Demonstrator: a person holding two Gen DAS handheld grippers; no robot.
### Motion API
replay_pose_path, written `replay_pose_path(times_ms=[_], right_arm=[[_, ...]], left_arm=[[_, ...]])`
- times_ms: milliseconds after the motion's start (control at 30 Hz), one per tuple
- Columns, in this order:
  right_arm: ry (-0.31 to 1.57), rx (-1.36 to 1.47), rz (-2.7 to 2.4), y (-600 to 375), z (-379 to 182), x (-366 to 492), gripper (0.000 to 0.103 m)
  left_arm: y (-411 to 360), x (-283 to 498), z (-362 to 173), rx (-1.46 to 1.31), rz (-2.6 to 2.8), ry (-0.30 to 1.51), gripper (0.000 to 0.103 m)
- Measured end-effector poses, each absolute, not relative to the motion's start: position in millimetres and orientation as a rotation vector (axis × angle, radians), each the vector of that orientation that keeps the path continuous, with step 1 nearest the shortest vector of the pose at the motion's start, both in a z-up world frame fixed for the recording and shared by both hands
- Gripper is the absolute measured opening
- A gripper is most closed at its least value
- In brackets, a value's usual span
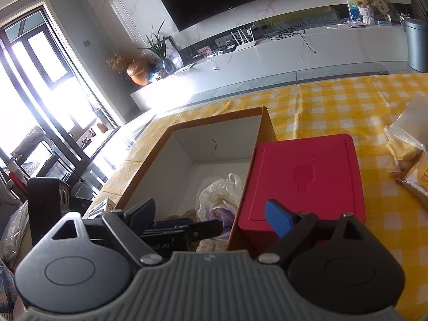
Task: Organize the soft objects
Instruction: 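Open both tools to drop the pouch and bundle into the box, then withdraw both tools from the box back toward the remaining items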
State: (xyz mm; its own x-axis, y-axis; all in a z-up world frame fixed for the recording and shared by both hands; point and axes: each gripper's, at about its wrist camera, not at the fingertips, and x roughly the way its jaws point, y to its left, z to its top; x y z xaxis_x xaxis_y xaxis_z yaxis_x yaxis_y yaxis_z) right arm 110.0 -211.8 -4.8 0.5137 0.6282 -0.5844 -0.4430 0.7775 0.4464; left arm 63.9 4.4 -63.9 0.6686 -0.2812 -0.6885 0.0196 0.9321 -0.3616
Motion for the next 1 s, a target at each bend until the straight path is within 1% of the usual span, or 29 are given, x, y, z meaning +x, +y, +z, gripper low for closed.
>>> replay_pose_path(times_ms=[67,200,333,500,600,833,1000], right_arm=[[0.801,0.254,0.655,-213,-4,111,0.088],[0.8,0.256,0.637,-218,-5,112,0.088],[0.795,0.262,0.609,-227,-4,111,0.088],[0.756,0.263,0.561,-245,6,106,0.089],[0.723,0.228,0.484,-261,12,101,0.091],[0.693,0.211,0.24,-312,14,98,0.091],[0.719,0.222,0.058,-350,-4,100,0.092]], left_arm=[[4,58,-58,-0.288,-0.138,0.826,0.076],[12,42,-47,-0.309,-0.12,0.804,0.076],[17,34,-33,-0.317,-0.099,0.758,0.079],[10,28,-13,-0.291,-0.075,0.692,0.079],[6,23,-5,-0.288,-0.086,0.655,0.079],[-7,19,5,-0.286,-0.092,0.609,0.079],[-26,25,14,-0.254,-0.118,0.601,0.078]])
